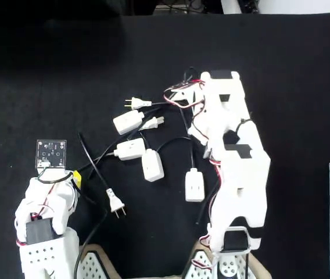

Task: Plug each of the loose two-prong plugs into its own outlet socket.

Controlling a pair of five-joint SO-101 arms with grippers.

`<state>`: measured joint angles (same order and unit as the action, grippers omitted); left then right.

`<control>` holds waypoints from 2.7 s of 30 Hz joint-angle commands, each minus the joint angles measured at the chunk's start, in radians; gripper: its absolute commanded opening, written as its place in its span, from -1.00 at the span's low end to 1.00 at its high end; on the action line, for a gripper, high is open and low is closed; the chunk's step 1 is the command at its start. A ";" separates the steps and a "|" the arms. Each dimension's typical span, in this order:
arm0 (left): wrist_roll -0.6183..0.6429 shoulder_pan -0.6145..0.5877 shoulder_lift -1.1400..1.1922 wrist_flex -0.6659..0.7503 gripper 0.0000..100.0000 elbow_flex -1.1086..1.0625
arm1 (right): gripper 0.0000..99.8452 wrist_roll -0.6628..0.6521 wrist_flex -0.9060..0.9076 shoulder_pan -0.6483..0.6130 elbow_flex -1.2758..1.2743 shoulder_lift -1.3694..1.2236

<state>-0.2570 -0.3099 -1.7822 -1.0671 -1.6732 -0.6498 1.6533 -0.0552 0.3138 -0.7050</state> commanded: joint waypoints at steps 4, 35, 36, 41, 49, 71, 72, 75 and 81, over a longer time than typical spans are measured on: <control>-0.005 -0.010 -0.006 0.005 -0.62 0.012 | -0.85 0.012 0.081 -0.025 0.111 0.004; -0.005 -0.010 -0.006 0.005 -0.62 0.012 | -0.95 0.014 0.094 -0.005 0.088 0.002; -0.005 -0.010 -0.006 0.005 -0.62 0.012 | -0.95 0.014 0.095 -0.005 0.087 0.008; -0.005 -0.010 -0.006 0.005 -0.62 0.012 | -0.91 0.014 0.107 0.011 0.087 0.022; -0.005 -0.010 -0.006 0.005 -0.62 0.012 | -0.88 0.011 0.107 0.028 0.041 0.022; -0.003 -0.010 -0.006 0.005 -0.62 0.012 | -0.85 0.011 0.110 0.071 0.036 0.022; -0.003 -0.010 -0.006 0.005 -0.62 0.012 | -0.85 0.011 0.110 0.077 0.036 0.022; -0.003 -0.010 -0.006 0.005 -0.62 0.012 | -0.85 0.009 0.110 0.094 0.036 0.022; -0.003 -0.010 -0.006 0.005 -0.62 0.012 | -0.86 0.008 0.110 0.109 0.035 0.022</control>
<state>-0.2570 -0.3099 -1.7822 -1.0671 -1.6732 -0.6498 1.7254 0.0353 0.3491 -0.7449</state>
